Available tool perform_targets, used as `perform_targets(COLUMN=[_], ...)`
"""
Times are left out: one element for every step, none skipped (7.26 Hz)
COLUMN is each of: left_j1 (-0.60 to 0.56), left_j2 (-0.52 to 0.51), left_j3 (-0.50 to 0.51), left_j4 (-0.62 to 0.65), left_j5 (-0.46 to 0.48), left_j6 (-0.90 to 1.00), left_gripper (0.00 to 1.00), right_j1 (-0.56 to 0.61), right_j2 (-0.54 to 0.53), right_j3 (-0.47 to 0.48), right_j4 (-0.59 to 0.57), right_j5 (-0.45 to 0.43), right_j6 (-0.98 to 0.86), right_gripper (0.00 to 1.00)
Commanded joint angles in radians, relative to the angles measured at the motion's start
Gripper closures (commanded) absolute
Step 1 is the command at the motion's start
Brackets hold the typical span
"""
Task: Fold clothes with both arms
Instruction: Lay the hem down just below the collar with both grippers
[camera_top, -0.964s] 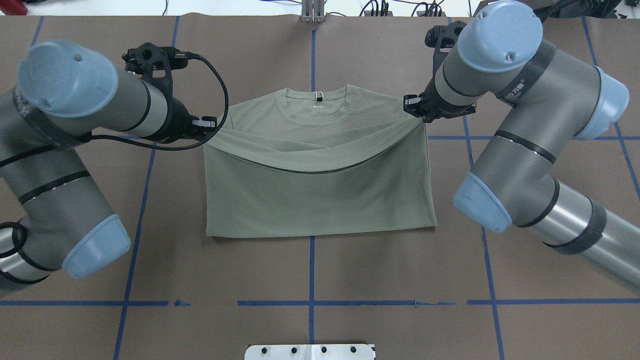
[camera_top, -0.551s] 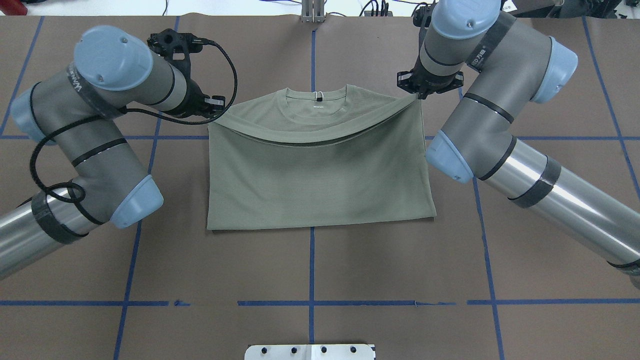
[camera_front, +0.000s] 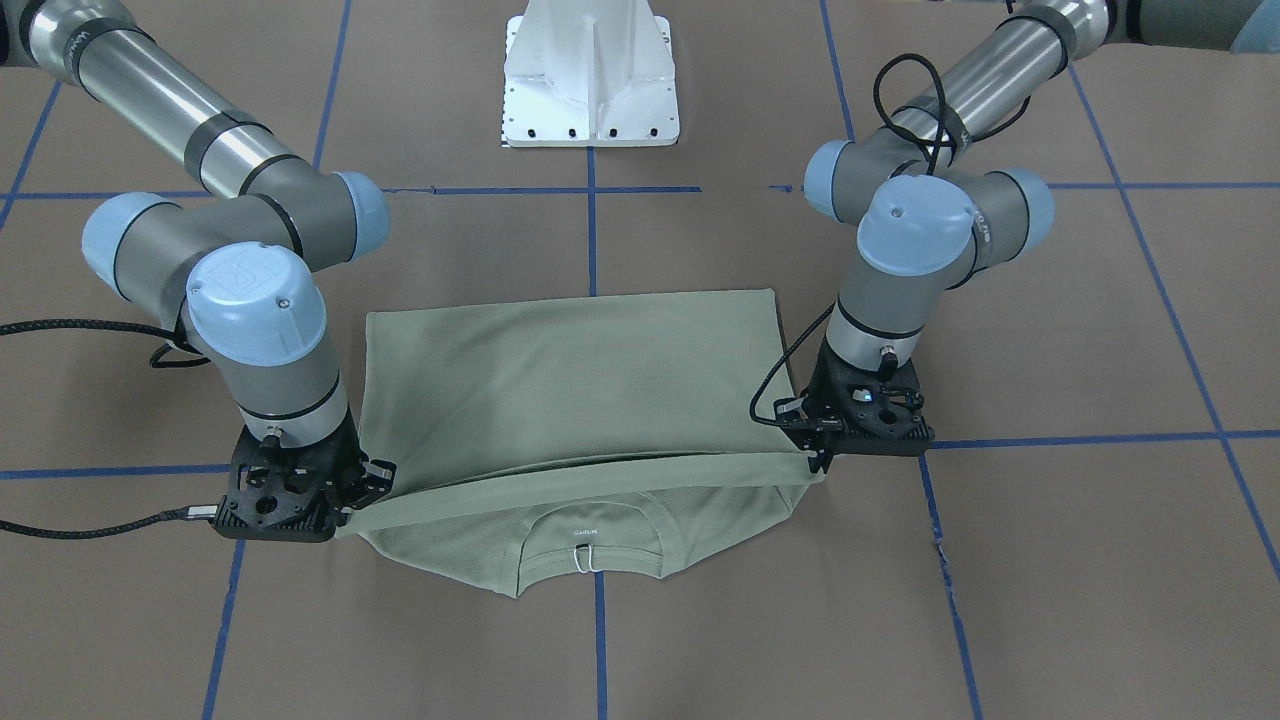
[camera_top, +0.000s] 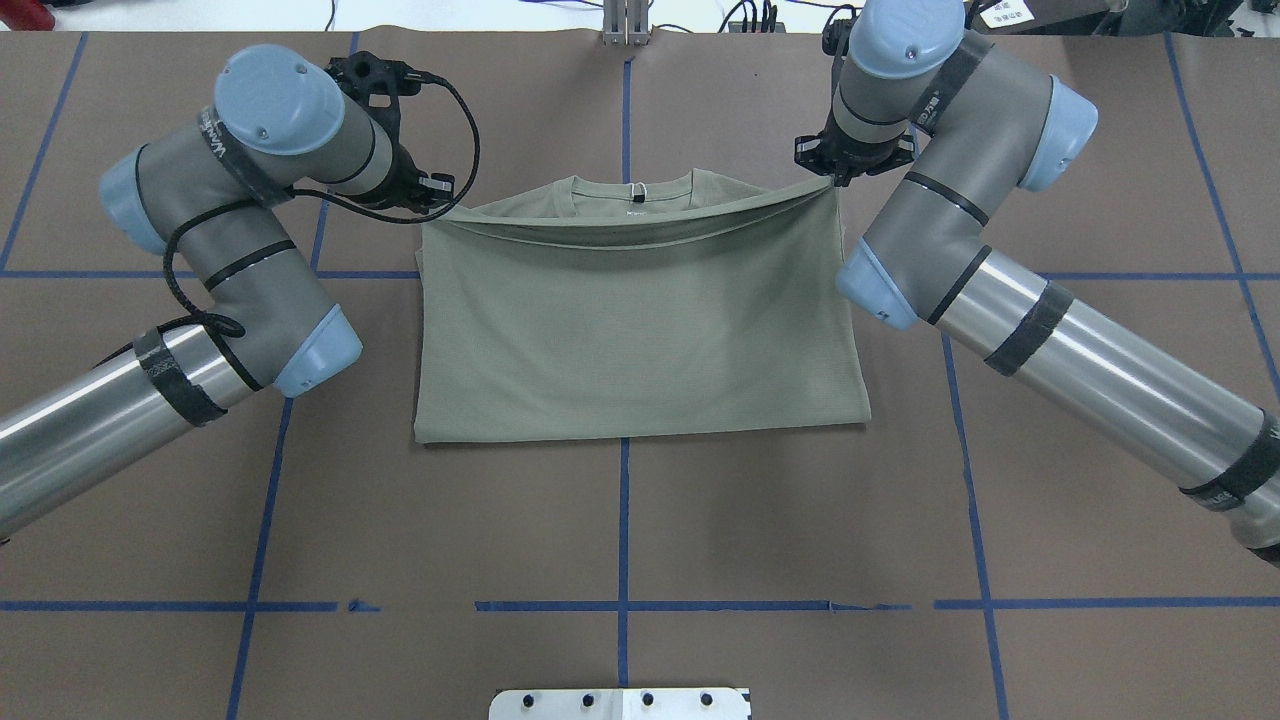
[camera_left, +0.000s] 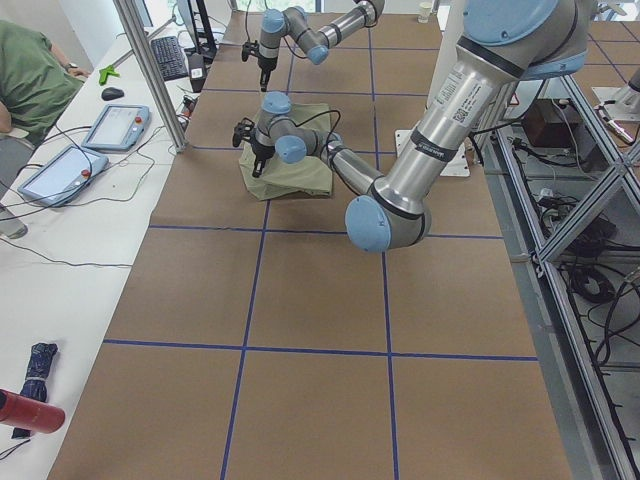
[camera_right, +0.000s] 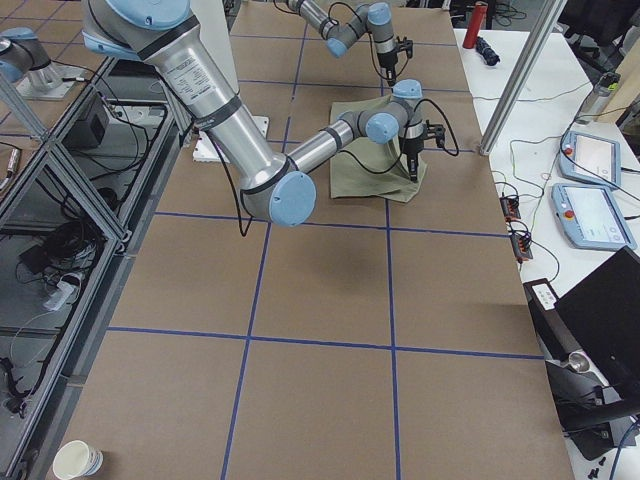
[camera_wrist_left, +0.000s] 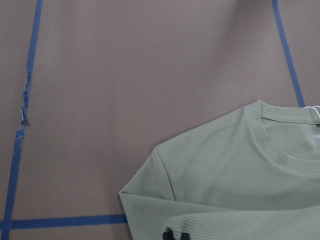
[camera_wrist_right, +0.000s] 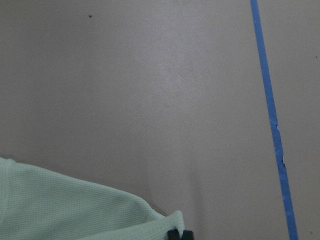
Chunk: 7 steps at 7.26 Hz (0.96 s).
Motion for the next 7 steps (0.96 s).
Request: perform_targets(left_j1=[-0.022, -0.022, -0.022, -0.022, -0.022, -0.021, -0.022], left_j2=[-0.037, -0.039, -0.037, -0.037, -0.033, -0.019, -0.003], left_j3=[0.106, 0.127, 0.129, 0.129, 0.126, 0.124, 0.097], left_j4=[-0.04, -0.062, -0.062, -0.065, -0.088, -0.141, -0.157], left_j5=[0.0, 0.0, -0.001, -0.003, -0.005, -0.008, -0.011], left_j6=[0.035, 0.042, 0.043, 0.042, 0.042, 0.042, 0.042], left_gripper=[1.0, 1.0, 1.0, 1.0, 0.59, 0.01, 0.0], right_j1=[-0.001, -0.004, -0.004, -0.004, -0.006, -0.004, 0.0], right_j2=[0.017, 0.02, 0.02, 0.018, 0.017, 0.018, 0.02], right_j3=[-0.035, -0.05, -0.058, -0.06, -0.06, -0.06, -0.06], right_j4=[0.006, 0.007, 0.007, 0.007, 0.009, 0.033, 0.044], right_j5=[-0.004, -0.013, -0.013, -0.013, -0.014, -0.014, -0.013], right_j6=[-0.009, -0.01, -0.01, -0.01, -0.01, -0.016, -0.066], right_gripper=[1.0, 1.0, 1.0, 0.97, 0.01, 0.0, 0.0])
